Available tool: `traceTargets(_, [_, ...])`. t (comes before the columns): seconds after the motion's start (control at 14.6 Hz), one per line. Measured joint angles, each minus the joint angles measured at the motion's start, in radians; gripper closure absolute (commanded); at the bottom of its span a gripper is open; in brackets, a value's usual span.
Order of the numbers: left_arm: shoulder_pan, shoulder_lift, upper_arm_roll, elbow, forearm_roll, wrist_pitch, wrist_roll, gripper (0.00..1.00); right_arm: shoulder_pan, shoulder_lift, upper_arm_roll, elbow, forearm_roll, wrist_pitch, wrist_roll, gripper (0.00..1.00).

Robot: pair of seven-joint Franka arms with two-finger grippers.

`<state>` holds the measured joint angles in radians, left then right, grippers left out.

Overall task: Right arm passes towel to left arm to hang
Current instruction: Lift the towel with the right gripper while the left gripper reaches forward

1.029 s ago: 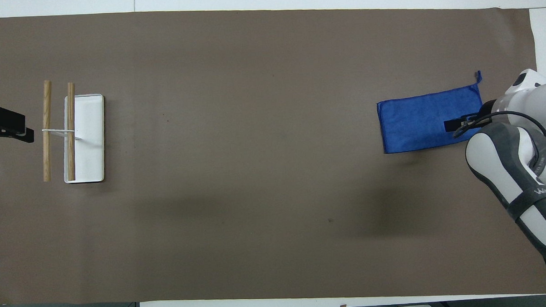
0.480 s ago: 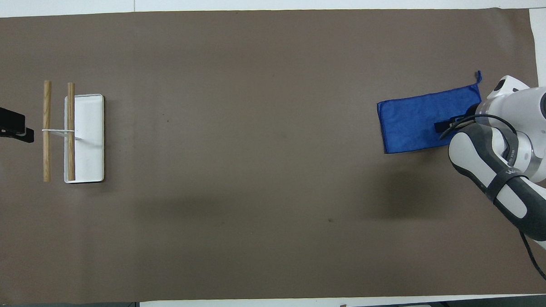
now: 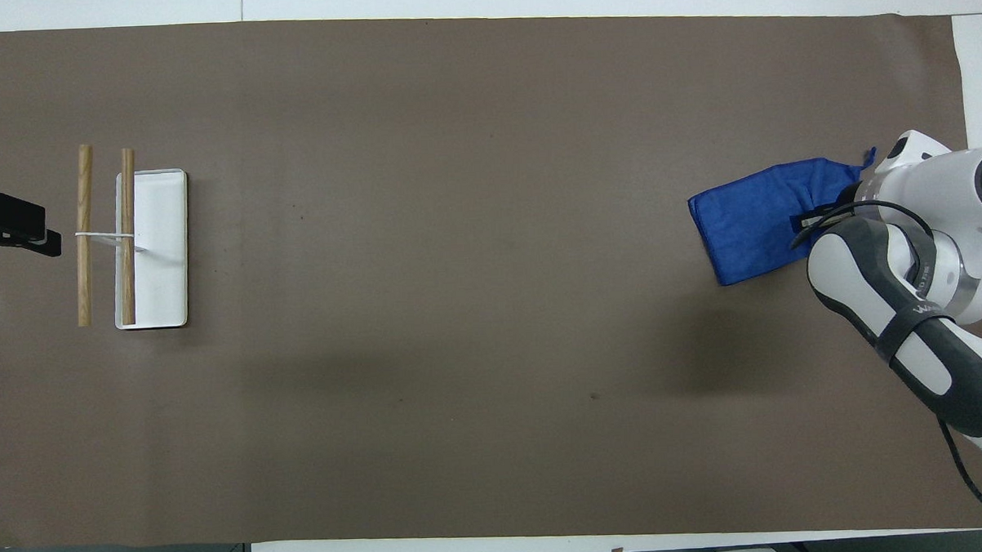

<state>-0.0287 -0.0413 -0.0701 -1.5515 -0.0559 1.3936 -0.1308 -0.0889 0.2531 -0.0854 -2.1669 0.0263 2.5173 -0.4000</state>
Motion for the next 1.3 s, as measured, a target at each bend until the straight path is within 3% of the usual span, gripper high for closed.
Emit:
traceTargets(0.21, [0.000, 0.000, 0.000, 0.000, 0.000, 0.000, 0.000, 0.00, 0.000, -0.004, 0.016, 0.050, 0.074, -0.134, 0.008, 1.00])
traceTargets(0.41, [0.000, 0.000, 0.000, 0.000, 0.000, 0.000, 0.000, 0.00, 0.000, -0.038, 0.062, 0.128, 0.087, -0.313, 0.157, 1.00])
traceTargets(0.62, [0.000, 0.000, 0.000, 0.000, 0.000, 0.000, 0.000, 0.00, 0.005, -0.084, 0.163, 0.182, 0.088, -0.477, 0.462, 1.00])
traceTargets(0.82, [0.000, 0.000, 0.000, 0.000, 0.000, 0.000, 0.000, 0.00, 0.009, -0.105, 0.328, 0.279, 0.098, -0.606, 0.850, 1.00])
traceTargets(1.03, [0.000, 0.000, 0.000, 0.000, 0.000, -0.004, 0.000, 0.00, 0.023, -0.104, 0.477, 0.347, 0.205, -0.607, 1.221, 1.00])
traceTargets(1.17, [0.000, -0.001, 0.000, 0.000, 0.000, -0.031, -0.027, 0.00, 0.047, -0.099, 0.510, 0.363, 0.367, -0.545, 1.353, 1.00])
traceTargets(1.3, [-0.002, -0.003, -0.002, -0.010, -0.021, -0.014, -0.170, 0.00, 0.060, -0.087, 0.534, 0.370, 0.514, -0.439, 1.426, 1.00])
